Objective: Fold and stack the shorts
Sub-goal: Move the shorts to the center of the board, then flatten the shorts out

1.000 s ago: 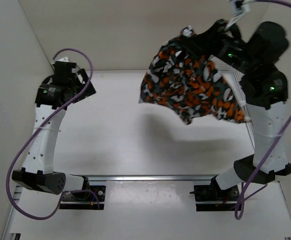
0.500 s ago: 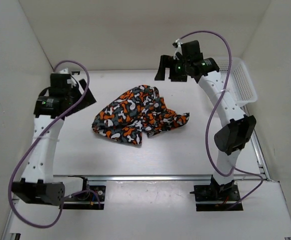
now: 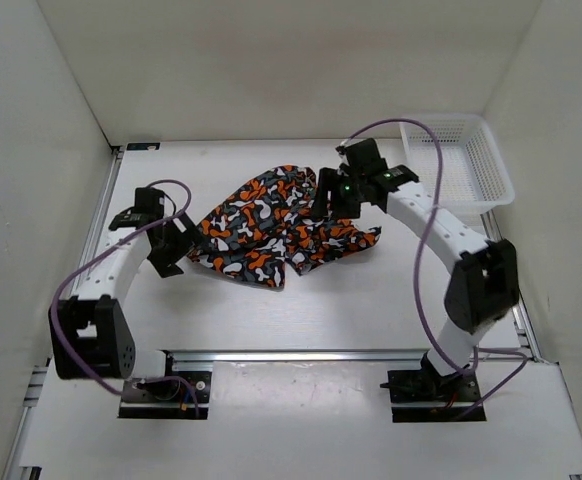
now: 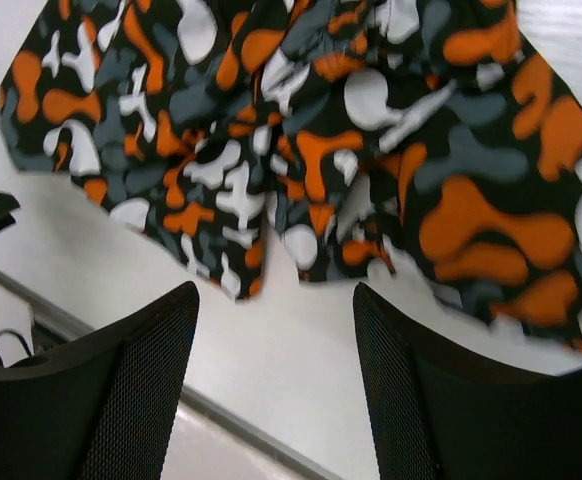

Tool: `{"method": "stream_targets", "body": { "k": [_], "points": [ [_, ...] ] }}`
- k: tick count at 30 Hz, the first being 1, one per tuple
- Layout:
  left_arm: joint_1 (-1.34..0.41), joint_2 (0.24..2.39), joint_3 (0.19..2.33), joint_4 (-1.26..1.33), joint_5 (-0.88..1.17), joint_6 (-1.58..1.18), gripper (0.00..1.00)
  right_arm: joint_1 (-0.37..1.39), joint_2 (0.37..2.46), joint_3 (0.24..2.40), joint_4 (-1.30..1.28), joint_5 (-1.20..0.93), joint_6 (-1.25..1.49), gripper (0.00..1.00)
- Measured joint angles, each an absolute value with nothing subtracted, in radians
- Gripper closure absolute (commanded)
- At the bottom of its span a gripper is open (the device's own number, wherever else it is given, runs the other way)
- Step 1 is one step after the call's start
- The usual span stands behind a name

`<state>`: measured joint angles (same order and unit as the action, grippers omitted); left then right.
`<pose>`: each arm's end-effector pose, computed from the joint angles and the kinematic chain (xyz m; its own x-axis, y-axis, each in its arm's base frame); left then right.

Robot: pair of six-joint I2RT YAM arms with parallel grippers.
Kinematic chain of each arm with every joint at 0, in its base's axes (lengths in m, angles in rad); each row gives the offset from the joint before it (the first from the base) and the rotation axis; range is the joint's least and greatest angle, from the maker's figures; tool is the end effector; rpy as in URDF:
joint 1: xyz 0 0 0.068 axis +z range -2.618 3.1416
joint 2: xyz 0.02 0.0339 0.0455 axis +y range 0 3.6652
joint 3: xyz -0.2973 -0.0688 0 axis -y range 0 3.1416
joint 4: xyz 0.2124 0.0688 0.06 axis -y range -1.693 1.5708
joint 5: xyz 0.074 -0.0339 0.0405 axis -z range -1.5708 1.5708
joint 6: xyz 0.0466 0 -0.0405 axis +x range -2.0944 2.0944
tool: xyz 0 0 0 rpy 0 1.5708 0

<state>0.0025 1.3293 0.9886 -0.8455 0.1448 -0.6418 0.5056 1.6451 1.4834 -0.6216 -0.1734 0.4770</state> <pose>0.2142 -0.0062 0.2764 -0.7734 -0.5943 -0.2205 -0.5135 0.7914 -0.3317 0.2991 0.1748 0.3504 -0.8166 0.0649 -0.5736 -0.2354 0.8699 0.4335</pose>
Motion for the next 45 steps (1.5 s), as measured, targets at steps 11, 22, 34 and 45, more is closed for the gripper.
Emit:
{"method": "stream_targets", "body": {
  "k": [11, 22, 34, 45],
  "points": [
    [0.016, 1.614, 1.079, -0.747, 0.165, -0.642, 0.89, 0.474, 2.217, 1.945, -0.606, -0.24, 0.543, 0.39],
    [0.024, 1.614, 1.121, -0.728, 0.166, -0.624, 0.89, 0.474, 2.235, 1.842, -0.615, -0.208, 0.624, 0.41],
    [0.024, 1.603, 1.135, -0.735, 0.168, -0.614, 0.89, 0.492, 2.227, 1.859, -0.57, -0.236, 0.691, 0.36],
    [0.031, 1.564, 1.144, -0.756, 0.168, -0.604, 0.89, 0.511, 2.229, 1.86, -0.543, -0.271, 0.731, 0.74]
  ]
}}
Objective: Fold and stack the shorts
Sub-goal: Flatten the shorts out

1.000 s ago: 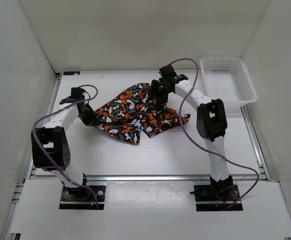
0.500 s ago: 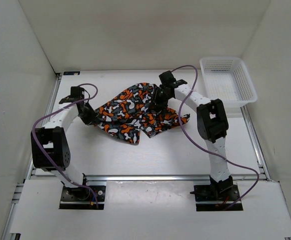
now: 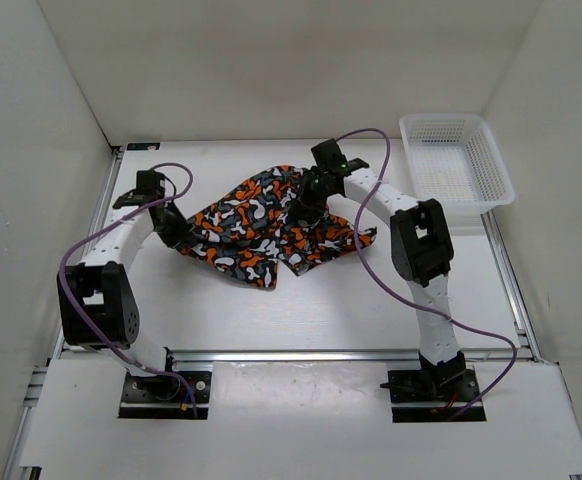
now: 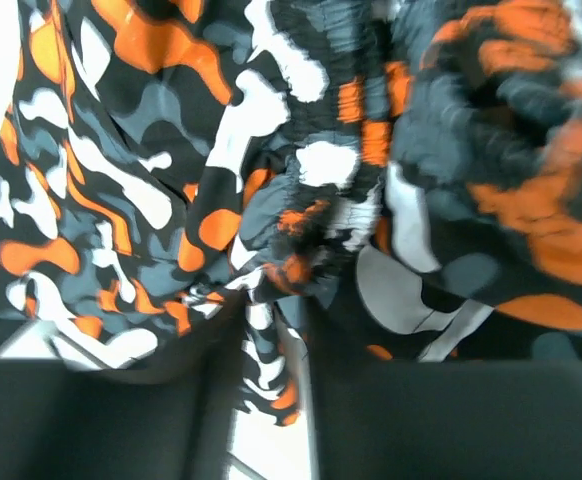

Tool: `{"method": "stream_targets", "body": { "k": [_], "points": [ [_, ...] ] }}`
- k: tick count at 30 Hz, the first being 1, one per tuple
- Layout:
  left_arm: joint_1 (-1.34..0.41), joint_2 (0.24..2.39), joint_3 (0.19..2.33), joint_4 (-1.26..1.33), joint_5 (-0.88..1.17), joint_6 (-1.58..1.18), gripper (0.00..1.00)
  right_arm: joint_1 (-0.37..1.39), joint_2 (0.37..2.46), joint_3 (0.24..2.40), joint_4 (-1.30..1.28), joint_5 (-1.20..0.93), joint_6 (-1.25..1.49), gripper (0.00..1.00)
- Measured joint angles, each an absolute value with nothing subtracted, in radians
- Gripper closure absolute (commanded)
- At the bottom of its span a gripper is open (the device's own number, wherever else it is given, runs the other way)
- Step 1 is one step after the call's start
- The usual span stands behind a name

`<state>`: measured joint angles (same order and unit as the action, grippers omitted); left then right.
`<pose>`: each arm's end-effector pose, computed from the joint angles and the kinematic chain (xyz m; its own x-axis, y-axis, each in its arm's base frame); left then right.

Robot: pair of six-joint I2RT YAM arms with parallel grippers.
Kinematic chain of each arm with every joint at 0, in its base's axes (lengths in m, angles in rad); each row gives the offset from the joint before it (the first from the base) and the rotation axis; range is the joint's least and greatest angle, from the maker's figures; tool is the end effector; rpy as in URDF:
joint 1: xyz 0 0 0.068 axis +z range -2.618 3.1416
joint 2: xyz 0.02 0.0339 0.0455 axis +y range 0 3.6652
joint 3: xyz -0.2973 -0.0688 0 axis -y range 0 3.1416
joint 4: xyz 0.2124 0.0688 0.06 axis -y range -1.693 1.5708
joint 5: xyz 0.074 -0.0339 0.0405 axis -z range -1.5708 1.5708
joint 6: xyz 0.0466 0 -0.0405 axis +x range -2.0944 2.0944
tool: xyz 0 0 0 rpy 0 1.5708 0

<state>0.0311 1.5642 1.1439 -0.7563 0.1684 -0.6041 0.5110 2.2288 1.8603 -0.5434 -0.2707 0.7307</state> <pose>0.2826 0.0010 0.2682 -0.7787 -0.5845 -0.2282 -0.4965 0.7963 -0.3455 0.4251 0.2526 0.2342 -0.9234 0.2195 -0.3148 0.0030 0.8244 0.5661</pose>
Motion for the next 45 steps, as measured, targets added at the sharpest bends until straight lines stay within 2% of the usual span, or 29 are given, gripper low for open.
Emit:
{"method": "stream_targets", "body": {
  "k": [1, 2, 8, 12, 16, 18, 20, 22, 25, 29, 32, 36, 41, 45],
  "points": [
    [0.031, 1.56, 1.144, -0.757, 0.168, -0.603, 0.89, 0.511, 2.233, 1.869, -0.543, -0.271, 0.739, 0.83],
    [0.031, 1.557, 1.144, -0.759, 0.168, -0.602, 0.89, 0.511, 2.238, 1.876, -0.542, -0.268, 0.746, 1.0],
    [0.04, 1.552, 1.19, -0.8, 0.163, -0.588, 0.89, 0.506, 2.271, 2.008, -0.557, -0.258, 0.752, 1.0],
    [0.078, 1.569, 1.349, -0.86, 0.152, -0.573, 0.89, 0.481, 2.316, 2.25, -0.583, -0.278, 0.752, 1.0],
    [0.112, 1.669, 1.71, -0.956, 0.154, -0.563, 0.89, 0.424, 2.347, 2.528, -0.53, -0.353, 0.761, 1.0],
    [0.117, 1.728, 1.943, -0.993, 0.145, -0.556, 0.89, 0.392, 2.325, 2.594, -0.44, -0.386, 0.774, 1.0],
    [0.118, 1.721, 2.077, -0.995, 0.139, -0.554, 0.89, 0.363, 2.271, 2.6, -0.382, -0.41, 0.776, 1.0],
    [0.115, 1.656, 2.113, -0.984, 0.138, -0.556, 0.89, 0.336, 2.187, 2.559, -0.345, -0.422, 0.756, 1.0],
    [0.092, 1.496, 2.057, -0.965, 0.15, -0.556, 0.89, 0.326, 1.972, 2.352, -0.316, -0.408, 0.703, 1.0],
    [0.064, 1.239, 1.821, -0.926, 0.176, -0.546, 0.89, 0.355, 1.626, 1.964, -0.266, -0.379, 0.642, 1.0],
    [0.064, 1.163, 1.702, -0.933, 0.177, -0.542, 0.89, 0.401, 1.523, 1.827, -0.273, -0.359, 0.598, 1.0],
    [0.045, 1.264, 1.684, -0.934, 0.173, -0.534, 0.89, 0.442, 1.529, 1.643, -0.292, -0.353, 0.575, 0.83],
    [-0.031, 1.522, 1.834, -0.944, 0.178, -0.513, 0.89, 0.439, 1.595, 1.429, -0.433, -0.312, 0.562, 0.8],
    [-0.121, 1.726, 2.075, -0.968, 0.205, -0.504, 0.89, 0.435, 1.565, 1.394, -0.512, -0.263, 0.544, 0.78]
  ]
}}
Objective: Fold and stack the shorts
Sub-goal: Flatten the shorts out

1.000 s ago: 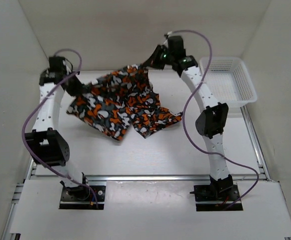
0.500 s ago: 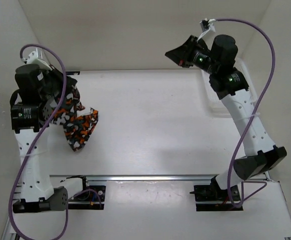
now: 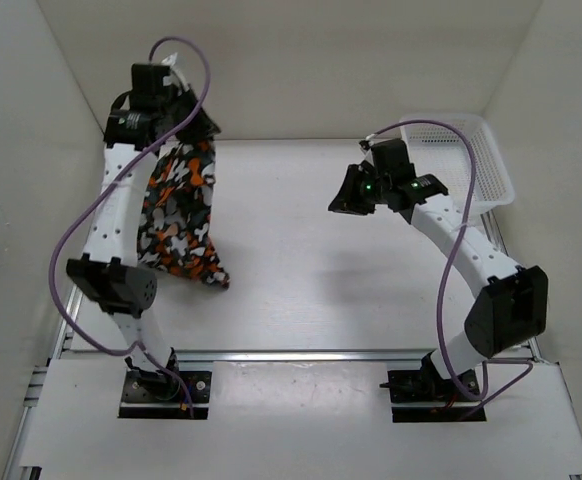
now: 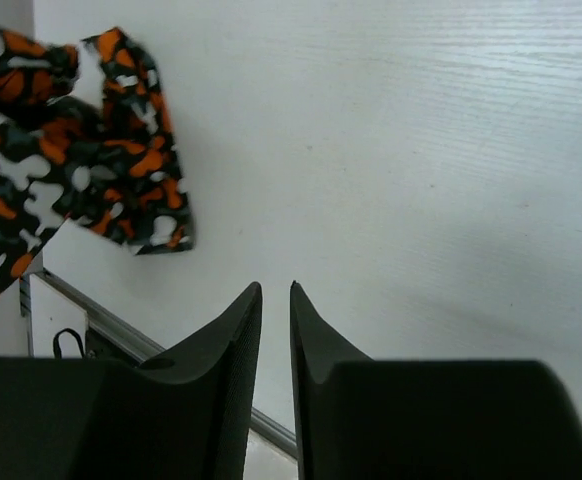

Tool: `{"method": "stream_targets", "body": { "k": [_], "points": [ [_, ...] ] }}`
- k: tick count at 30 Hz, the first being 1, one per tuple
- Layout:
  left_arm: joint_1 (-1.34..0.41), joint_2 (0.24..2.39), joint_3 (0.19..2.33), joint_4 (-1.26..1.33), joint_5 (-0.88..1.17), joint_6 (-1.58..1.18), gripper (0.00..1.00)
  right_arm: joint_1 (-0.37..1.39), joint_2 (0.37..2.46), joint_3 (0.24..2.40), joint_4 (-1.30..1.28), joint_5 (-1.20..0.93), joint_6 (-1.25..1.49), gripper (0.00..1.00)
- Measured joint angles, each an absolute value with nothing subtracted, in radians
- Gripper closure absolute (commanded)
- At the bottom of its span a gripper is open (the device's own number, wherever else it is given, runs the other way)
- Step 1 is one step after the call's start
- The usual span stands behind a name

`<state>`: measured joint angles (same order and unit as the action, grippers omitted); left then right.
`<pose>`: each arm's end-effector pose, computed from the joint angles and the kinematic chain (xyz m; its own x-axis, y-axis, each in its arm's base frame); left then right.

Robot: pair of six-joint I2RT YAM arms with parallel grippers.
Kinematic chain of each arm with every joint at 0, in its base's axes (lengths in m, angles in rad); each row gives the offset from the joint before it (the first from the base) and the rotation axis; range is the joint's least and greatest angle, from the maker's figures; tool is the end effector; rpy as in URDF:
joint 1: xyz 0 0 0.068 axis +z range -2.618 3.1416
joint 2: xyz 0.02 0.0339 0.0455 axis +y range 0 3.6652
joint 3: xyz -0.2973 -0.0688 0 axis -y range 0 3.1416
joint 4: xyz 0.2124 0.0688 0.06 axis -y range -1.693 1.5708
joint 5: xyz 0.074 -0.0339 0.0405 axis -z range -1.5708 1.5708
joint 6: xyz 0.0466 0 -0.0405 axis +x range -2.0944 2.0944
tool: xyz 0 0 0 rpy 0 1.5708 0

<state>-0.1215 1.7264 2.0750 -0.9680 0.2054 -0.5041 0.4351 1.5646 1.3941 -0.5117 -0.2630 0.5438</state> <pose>0.3389 -0.0510 0.4667 -0.6415 -0.3980 -0.6557 -0.0301 0.8672 -0.4970 0.2942 0.1501 0.3589 -0.7945 0.1816 -0.5794 -0.2091 0.8140 0.5419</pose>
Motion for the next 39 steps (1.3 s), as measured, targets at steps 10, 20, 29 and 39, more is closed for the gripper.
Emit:
{"method": "stream_targets", "body": {
  "k": [10, 20, 29, 39],
  "points": [
    [-0.489, 1.831, 2.278, -0.984, 0.314, -0.451, 0.89, 0.245, 1.31, 1.364, -0.529, -0.21, 0.521, 0.65],
    [-0.503, 1.124, 1.269, -1.021, 0.194, -0.502, 0.89, 0.221, 1.398, 1.227, -0.506, -0.299, 0.539, 0.17],
    [-0.466, 1.12, 1.198, -1.014, 0.104, -0.513, 0.89, 0.387, 1.581, 1.01, -0.276, -0.435, 0.753, 0.19],
    [-0.466, 1.124, 1.198, -1.013, 0.092, -0.512, 0.89, 0.438, 1.72, 0.847, 0.277, -0.482, 1.127, 0.28]
  ]
}}
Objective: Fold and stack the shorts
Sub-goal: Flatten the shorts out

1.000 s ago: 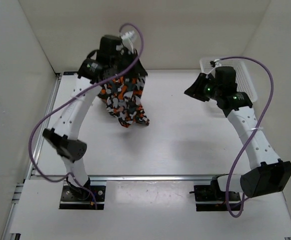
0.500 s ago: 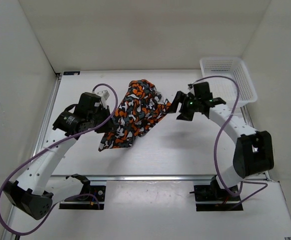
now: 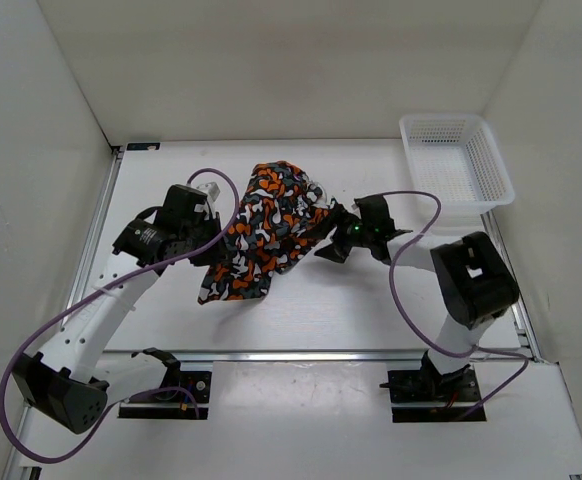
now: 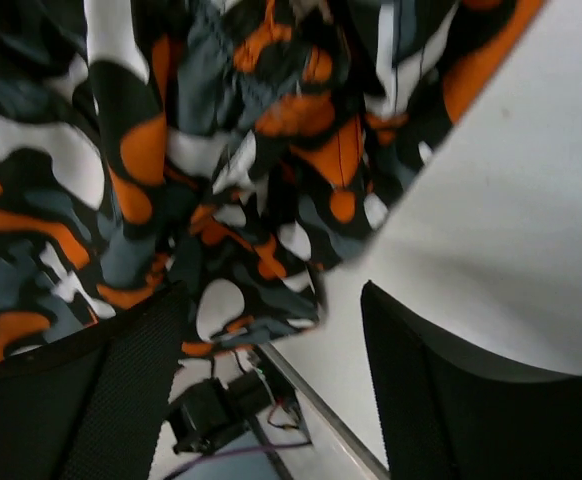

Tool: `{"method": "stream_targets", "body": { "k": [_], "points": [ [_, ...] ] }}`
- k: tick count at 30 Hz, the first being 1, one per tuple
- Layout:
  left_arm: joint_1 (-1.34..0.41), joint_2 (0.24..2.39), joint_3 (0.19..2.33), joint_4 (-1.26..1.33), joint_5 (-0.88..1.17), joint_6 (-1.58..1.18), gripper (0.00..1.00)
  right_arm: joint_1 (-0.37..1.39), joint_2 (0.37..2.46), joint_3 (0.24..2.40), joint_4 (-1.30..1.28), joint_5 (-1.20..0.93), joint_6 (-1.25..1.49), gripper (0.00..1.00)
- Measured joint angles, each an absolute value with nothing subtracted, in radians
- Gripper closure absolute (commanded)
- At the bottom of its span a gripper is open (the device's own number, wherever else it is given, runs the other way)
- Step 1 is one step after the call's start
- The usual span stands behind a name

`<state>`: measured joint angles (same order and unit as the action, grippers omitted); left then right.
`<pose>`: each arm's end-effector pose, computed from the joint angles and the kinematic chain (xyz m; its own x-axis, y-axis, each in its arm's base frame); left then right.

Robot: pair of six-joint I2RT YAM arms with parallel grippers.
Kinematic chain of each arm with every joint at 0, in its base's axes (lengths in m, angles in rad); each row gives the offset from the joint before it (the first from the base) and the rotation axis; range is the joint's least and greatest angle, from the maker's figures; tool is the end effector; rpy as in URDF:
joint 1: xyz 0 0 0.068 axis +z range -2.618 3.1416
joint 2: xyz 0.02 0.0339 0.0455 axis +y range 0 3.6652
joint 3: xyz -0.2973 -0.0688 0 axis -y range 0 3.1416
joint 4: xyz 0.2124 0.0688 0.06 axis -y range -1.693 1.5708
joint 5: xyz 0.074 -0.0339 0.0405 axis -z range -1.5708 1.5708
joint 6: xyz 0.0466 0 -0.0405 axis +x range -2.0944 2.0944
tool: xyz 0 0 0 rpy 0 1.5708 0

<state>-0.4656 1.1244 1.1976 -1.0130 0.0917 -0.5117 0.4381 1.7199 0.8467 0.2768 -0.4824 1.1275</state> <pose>0.1501 -0.0802 0.3598 -0.8716 -0.1077 -0.4782 0.0786 0.9322 -0.3533 0.3005 0.1646 0.2185 -0.8716 0.4754 -0.1195 0.1492 0.4895 0.8592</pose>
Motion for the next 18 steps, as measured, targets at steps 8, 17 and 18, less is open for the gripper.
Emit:
{"method": "stream_targets", "body": {
  "k": [8, 17, 18],
  "points": [
    [-0.466, 1.132, 1.213, -1.019, 0.092, -0.506, 0.89, 0.437, 1.871, 0.876, 0.496, -0.473, 1.271, 0.35],
    [-0.466, 1.144, 1.213, -1.025, 0.092, -0.501, 0.89, 0.426, 1.957, 0.955, 0.579, -0.461, 1.328, 0.38],
    [-0.466, 1.147, 1.213, -1.025, 0.092, -0.5, 0.89, 0.426, 1.968, 0.966, 0.58, -0.459, 1.33, 0.38]
  ]
}}
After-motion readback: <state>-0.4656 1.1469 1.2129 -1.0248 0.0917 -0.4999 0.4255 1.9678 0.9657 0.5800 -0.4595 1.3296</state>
